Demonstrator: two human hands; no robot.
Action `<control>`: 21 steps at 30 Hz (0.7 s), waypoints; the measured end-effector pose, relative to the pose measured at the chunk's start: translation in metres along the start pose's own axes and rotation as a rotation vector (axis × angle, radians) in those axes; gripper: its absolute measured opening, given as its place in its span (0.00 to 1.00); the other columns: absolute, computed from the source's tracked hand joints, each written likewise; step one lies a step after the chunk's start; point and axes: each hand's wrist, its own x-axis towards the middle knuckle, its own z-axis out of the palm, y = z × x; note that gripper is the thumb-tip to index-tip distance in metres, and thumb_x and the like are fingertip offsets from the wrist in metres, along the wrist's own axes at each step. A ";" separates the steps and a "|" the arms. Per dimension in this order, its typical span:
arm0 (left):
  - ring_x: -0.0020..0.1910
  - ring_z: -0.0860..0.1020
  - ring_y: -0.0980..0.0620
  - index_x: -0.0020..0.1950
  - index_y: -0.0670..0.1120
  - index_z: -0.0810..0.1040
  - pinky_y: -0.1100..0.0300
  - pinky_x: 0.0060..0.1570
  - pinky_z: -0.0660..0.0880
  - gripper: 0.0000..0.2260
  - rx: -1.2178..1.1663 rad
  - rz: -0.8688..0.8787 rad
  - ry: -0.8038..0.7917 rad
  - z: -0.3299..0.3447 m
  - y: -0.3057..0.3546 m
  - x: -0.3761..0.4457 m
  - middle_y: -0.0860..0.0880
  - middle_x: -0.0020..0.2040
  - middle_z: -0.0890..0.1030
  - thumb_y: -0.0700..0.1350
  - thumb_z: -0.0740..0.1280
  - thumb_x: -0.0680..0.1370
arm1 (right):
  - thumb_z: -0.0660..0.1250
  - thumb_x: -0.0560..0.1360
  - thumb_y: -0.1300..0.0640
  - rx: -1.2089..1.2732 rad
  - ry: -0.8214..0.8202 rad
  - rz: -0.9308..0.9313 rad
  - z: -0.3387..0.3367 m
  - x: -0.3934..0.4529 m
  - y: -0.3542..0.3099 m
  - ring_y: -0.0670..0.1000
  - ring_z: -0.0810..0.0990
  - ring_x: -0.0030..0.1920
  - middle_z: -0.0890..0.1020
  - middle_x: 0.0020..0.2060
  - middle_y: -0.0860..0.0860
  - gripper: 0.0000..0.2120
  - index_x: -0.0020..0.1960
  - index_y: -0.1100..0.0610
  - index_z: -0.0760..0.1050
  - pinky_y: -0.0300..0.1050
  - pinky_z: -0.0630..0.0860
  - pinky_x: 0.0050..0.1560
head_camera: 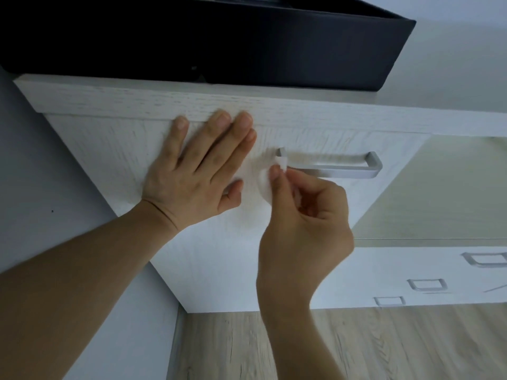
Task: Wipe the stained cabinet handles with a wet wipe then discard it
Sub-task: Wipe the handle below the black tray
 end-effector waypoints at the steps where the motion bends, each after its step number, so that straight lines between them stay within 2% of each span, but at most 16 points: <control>1: 0.77 0.46 0.44 0.78 0.38 0.52 0.44 0.74 0.45 0.33 0.000 0.000 -0.002 0.000 0.000 0.000 0.41 0.78 0.46 0.55 0.54 0.78 | 0.75 0.68 0.60 0.006 0.017 0.031 -0.003 0.001 -0.001 0.43 0.79 0.36 0.81 0.34 0.46 0.07 0.38 0.50 0.79 0.31 0.74 0.39; 5: 0.77 0.47 0.44 0.78 0.38 0.52 0.44 0.74 0.46 0.33 0.002 -0.006 0.004 0.001 0.001 0.001 0.42 0.78 0.47 0.54 0.53 0.78 | 0.74 0.69 0.57 0.035 0.087 0.120 -0.016 0.011 -0.006 0.44 0.79 0.36 0.82 0.35 0.47 0.07 0.37 0.48 0.78 0.31 0.73 0.38; 9: 0.77 0.46 0.44 0.78 0.38 0.51 0.44 0.74 0.45 0.33 0.008 -0.012 0.004 0.001 0.001 0.000 0.42 0.78 0.46 0.54 0.53 0.78 | 0.73 0.70 0.58 0.081 0.140 0.208 -0.029 0.028 -0.007 0.54 0.81 0.38 0.81 0.33 0.45 0.05 0.38 0.52 0.78 0.38 0.79 0.40; 16: 0.77 0.46 0.44 0.78 0.37 0.51 0.43 0.74 0.45 0.33 0.005 -0.010 -0.005 0.001 0.001 -0.001 0.41 0.78 0.46 0.54 0.53 0.78 | 0.71 0.72 0.61 0.108 0.178 0.200 -0.040 0.042 -0.004 0.57 0.80 0.39 0.79 0.32 0.43 0.03 0.40 0.56 0.79 0.42 0.80 0.42; 18: 0.77 0.45 0.44 0.78 0.37 0.51 0.44 0.74 0.45 0.33 0.003 -0.008 -0.009 0.001 0.001 -0.001 0.41 0.78 0.46 0.54 0.53 0.78 | 0.71 0.73 0.61 0.110 0.192 0.203 -0.042 0.047 -0.003 0.55 0.81 0.40 0.79 0.33 0.43 0.01 0.42 0.58 0.80 0.41 0.81 0.42; 21: 0.77 0.45 0.44 0.78 0.37 0.51 0.44 0.74 0.44 0.33 0.004 -0.010 -0.011 0.001 0.000 0.000 0.41 0.78 0.45 0.54 0.53 0.78 | 0.69 0.74 0.61 0.136 0.241 0.227 -0.045 0.056 -0.003 0.43 0.79 0.36 0.80 0.34 0.46 0.02 0.43 0.59 0.80 0.39 0.80 0.43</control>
